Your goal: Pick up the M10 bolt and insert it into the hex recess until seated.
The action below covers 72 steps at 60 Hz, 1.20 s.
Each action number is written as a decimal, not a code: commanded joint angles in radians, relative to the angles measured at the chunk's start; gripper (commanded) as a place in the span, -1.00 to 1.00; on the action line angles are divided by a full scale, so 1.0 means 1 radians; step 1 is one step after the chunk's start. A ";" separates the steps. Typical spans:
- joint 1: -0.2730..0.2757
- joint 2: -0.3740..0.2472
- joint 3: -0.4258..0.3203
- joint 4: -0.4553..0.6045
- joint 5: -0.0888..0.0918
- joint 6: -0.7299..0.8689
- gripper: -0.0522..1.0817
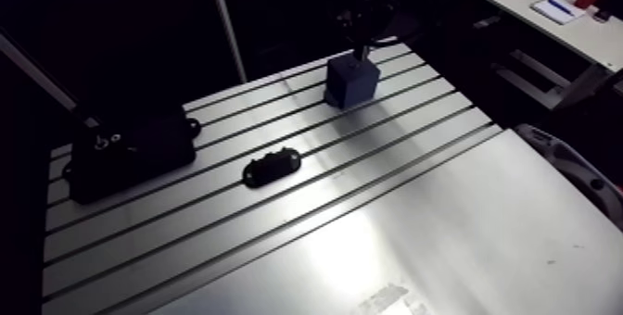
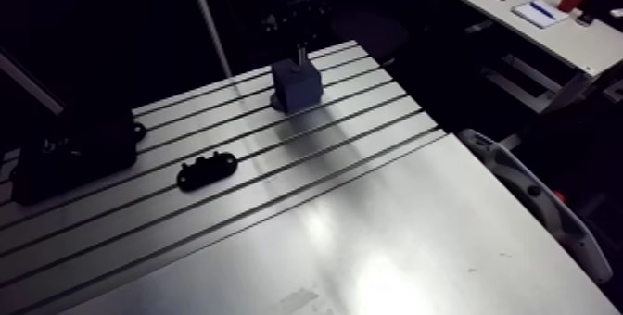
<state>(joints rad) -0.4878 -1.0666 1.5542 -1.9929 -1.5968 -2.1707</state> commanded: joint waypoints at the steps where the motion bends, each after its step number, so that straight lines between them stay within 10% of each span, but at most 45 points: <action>1: 0.006 -0.012 -0.001 0.004 -0.001 0.004 -0.86; 48: 0.033 -0.225 -0.173 0.421 -0.004 0.241 -0.90; 72: 0.136 -0.302 -0.212 0.504 -0.004 0.376 -0.90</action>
<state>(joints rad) -0.4305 -1.3024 1.3922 -1.5795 -1.6016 -1.9153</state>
